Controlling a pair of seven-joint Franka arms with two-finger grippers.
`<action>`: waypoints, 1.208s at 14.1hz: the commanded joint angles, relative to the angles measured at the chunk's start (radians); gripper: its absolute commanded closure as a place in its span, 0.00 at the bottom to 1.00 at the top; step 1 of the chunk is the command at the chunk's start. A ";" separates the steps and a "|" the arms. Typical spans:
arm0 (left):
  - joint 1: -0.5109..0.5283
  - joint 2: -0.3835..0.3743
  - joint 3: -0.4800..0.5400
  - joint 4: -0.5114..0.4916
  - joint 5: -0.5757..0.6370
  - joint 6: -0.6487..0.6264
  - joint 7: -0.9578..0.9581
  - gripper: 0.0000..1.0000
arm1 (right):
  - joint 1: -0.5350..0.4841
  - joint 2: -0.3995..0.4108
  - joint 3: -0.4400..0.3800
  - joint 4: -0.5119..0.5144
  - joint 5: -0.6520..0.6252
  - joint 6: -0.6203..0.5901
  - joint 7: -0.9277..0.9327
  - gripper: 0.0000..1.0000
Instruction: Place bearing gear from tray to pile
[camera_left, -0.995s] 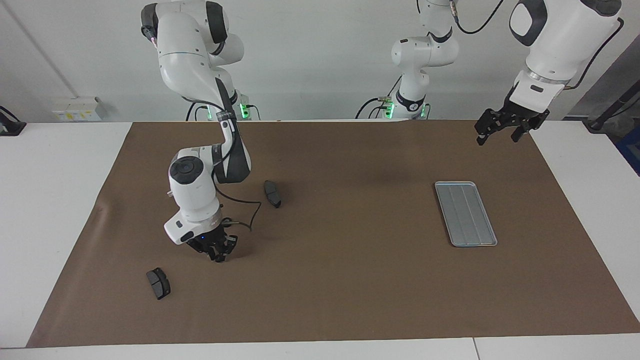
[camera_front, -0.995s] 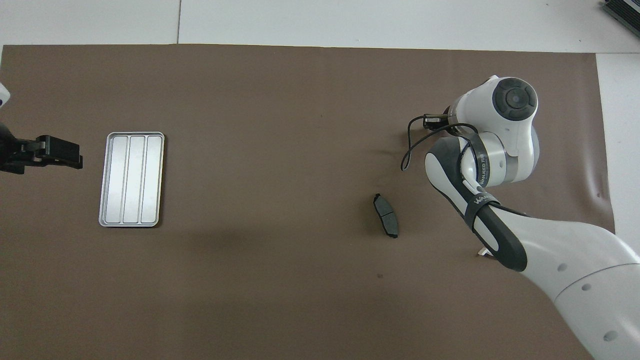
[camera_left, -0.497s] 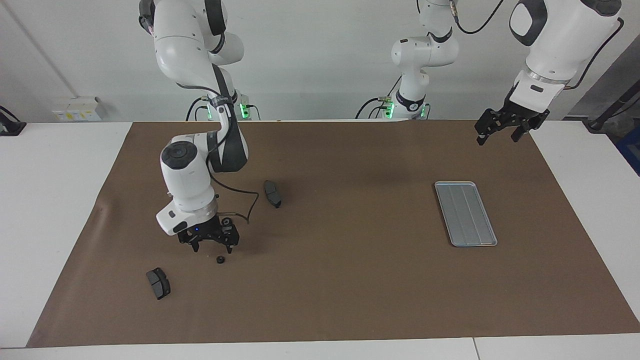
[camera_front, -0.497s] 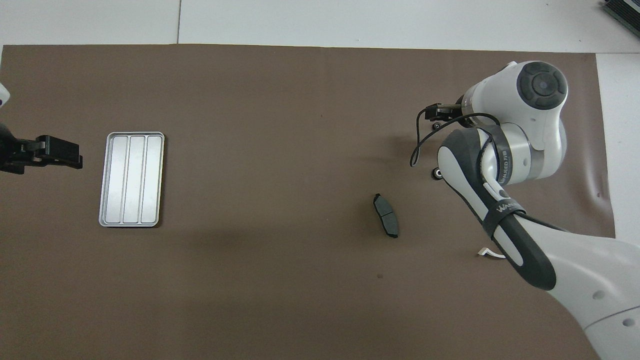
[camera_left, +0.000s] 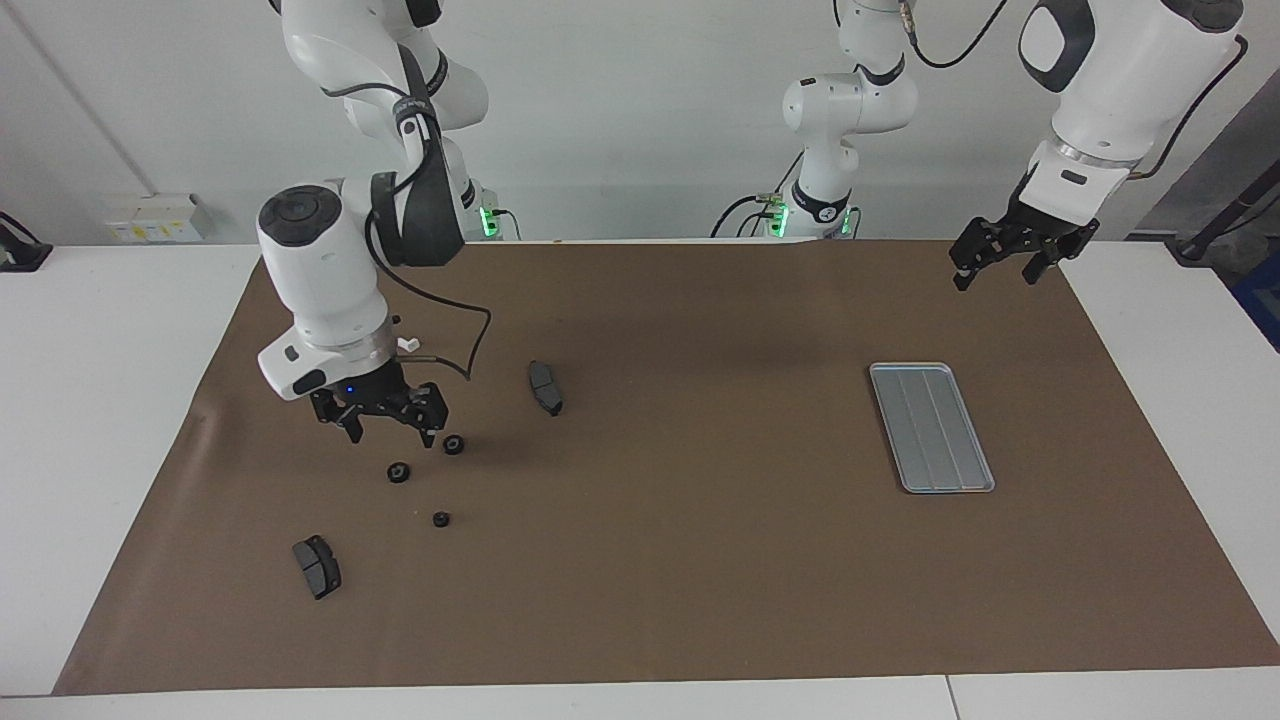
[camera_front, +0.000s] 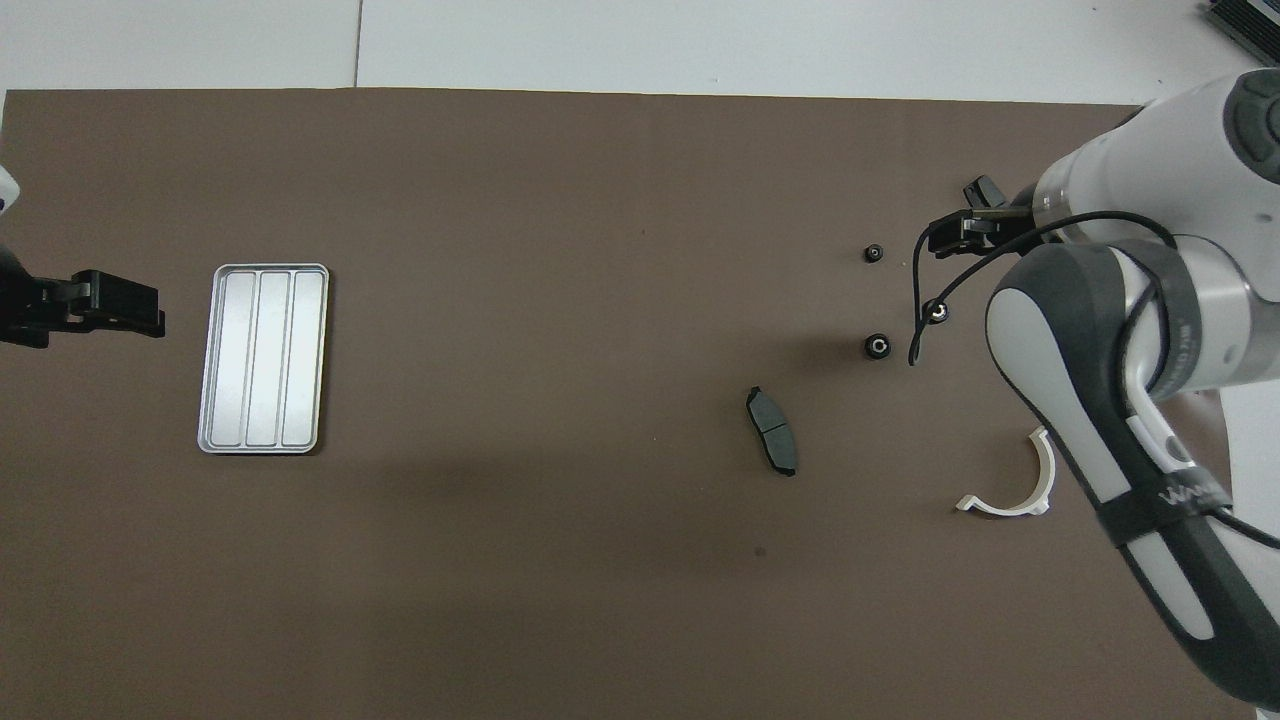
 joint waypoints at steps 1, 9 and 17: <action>-0.006 -0.021 0.002 -0.022 0.019 0.005 0.006 0.00 | -0.055 -0.078 0.012 -0.030 0.002 -0.065 -0.090 0.00; 0.003 -0.021 0.002 -0.022 0.019 0.002 0.006 0.00 | -0.093 -0.230 0.012 0.006 0.017 -0.318 -0.101 0.00; 0.003 -0.021 0.002 -0.022 0.019 0.002 0.006 0.00 | -0.129 -0.244 0.001 0.062 0.066 -0.392 -0.097 0.00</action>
